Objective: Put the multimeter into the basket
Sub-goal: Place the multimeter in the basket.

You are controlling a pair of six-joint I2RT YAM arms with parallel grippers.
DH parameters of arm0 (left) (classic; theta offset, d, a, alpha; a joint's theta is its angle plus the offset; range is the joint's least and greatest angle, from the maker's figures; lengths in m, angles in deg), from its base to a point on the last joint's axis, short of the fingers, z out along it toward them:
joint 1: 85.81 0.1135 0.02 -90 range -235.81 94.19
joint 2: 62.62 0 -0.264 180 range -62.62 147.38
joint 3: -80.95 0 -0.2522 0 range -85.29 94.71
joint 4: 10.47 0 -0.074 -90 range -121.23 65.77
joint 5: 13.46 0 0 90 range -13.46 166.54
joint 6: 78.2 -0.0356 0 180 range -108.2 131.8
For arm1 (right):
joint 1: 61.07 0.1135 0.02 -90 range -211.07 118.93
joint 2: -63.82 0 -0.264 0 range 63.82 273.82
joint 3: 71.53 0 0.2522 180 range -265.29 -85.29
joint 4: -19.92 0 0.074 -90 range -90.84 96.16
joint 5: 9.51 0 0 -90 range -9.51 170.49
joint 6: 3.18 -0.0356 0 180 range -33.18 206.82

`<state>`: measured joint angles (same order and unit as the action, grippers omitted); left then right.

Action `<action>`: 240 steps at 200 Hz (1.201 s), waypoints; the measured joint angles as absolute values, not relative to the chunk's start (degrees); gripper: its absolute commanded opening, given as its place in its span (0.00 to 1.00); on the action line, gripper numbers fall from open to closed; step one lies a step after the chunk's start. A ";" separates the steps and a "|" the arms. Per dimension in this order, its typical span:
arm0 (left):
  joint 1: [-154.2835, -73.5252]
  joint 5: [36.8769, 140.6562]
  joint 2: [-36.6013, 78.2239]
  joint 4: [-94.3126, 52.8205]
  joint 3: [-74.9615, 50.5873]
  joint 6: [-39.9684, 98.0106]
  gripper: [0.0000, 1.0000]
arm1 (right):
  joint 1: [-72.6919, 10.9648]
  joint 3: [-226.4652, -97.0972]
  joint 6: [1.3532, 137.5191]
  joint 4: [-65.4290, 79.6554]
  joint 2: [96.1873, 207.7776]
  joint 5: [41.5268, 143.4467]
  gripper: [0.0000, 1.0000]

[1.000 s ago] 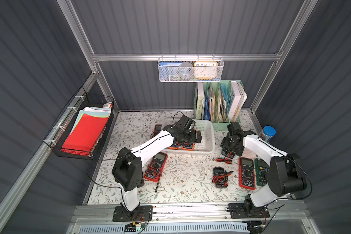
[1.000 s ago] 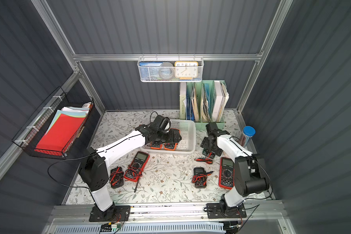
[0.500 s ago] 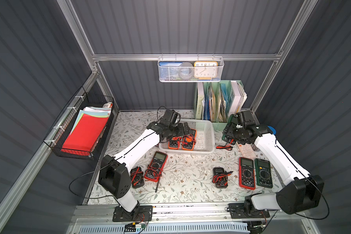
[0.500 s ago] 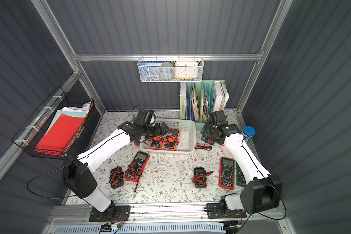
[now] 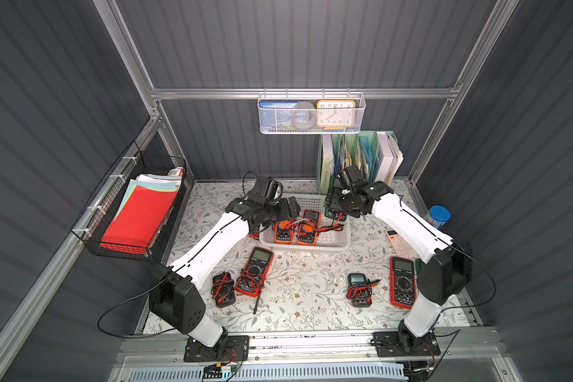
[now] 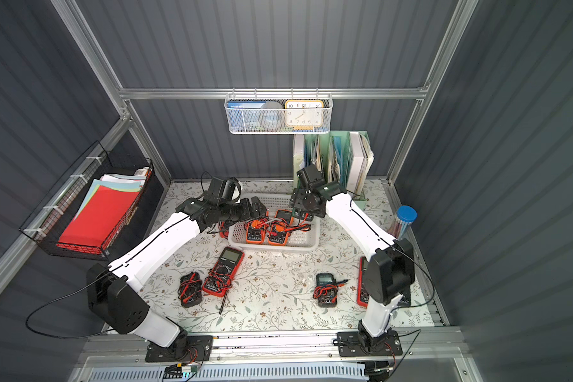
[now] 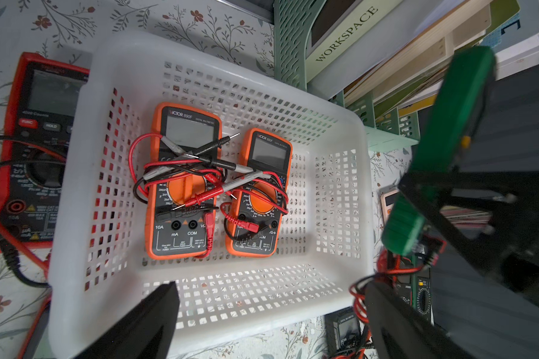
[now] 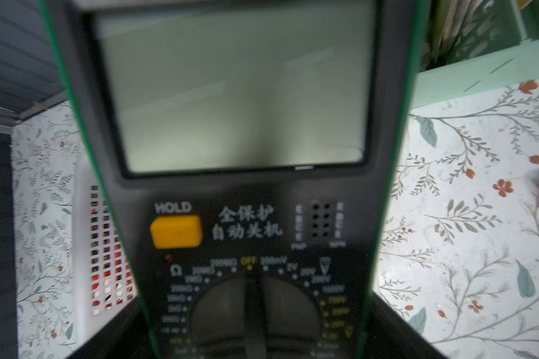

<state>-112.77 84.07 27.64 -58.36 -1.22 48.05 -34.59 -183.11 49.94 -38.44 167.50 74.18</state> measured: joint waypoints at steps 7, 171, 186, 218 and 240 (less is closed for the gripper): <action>-112.77 84.11 27.64 -58.49 -1.22 48.05 0.99 | -34.54 -183.85 49.83 -38.50 169.14 73.88 0.59; -112.77 85.33 27.64 -58.90 -1.22 47.33 0.99 | -31.99 -191.79 43.75 -44.23 187.95 68.35 0.63; -112.74 85.33 27.64 -58.97 -1.22 47.20 0.99 | -31.74 -192.62 43.07 -45.15 188.46 67.97 0.72; -112.74 85.33 27.64 -59.17 -1.18 47.15 0.99 | -31.13 -192.82 42.35 -46.70 188.48 67.43 0.94; -112.74 85.33 27.64 -59.45 -1.11 47.15 0.99 | -30.52 -192.60 42.07 -48.10 188.35 67.30 0.99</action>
